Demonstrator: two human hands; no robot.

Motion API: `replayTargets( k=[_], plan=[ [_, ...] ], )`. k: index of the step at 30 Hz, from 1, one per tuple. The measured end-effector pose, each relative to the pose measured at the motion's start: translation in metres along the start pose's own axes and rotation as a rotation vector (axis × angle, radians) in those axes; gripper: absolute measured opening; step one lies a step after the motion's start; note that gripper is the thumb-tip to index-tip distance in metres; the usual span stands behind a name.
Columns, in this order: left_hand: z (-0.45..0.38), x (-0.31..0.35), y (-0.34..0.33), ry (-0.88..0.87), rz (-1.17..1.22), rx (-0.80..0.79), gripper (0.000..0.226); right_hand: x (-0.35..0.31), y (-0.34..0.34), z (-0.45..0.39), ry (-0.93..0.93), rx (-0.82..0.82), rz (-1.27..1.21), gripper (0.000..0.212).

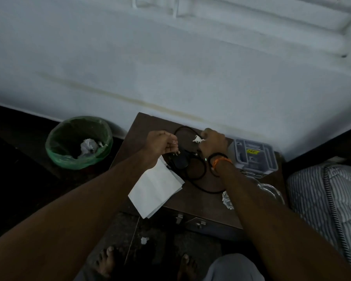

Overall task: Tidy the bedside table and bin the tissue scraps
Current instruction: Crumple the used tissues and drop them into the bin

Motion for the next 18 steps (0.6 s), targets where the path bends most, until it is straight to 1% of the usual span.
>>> replayTargets(
  k=[2, 7, 9, 15, 18],
  plan=[
    [-0.002, 0.000, 0.007, 0.014, 0.021, 0.010, 0.010, -0.004, -0.013, -0.016, 0.028, -0.048, 0.092, 0.038],
    [-0.005, 0.003, 0.030, 0.021, 0.021, 0.052, 0.022, -0.013, -0.048, -0.044, 0.070, -0.141, 0.338, 0.038],
    [-0.005, 0.002, 0.039, 0.029, 0.032, 0.062, 0.021, -0.016, -0.052, -0.046, 0.069, -0.128, 0.366, 0.038],
    [-0.005, -0.009, 0.063, 0.061, 0.047, 0.109, 0.009, -0.021, -0.056, -0.047, 0.129, -0.061, 0.431, 0.030],
    [-0.003, -0.011, 0.066, 0.069, 0.074, 0.122, 0.005, -0.024, -0.051, -0.044, 0.154, -0.033, 0.432, 0.030]
  ],
)
Point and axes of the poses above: each hand's wrist, its own z-axis away from the middle knuckle, its own y-axis out of the back of the hand, x = y × z, the point moved 9 cm from there along -z, towards the middle knuckle, and after that the axes turned 5 degrees about -y, right-handed, at the moved point
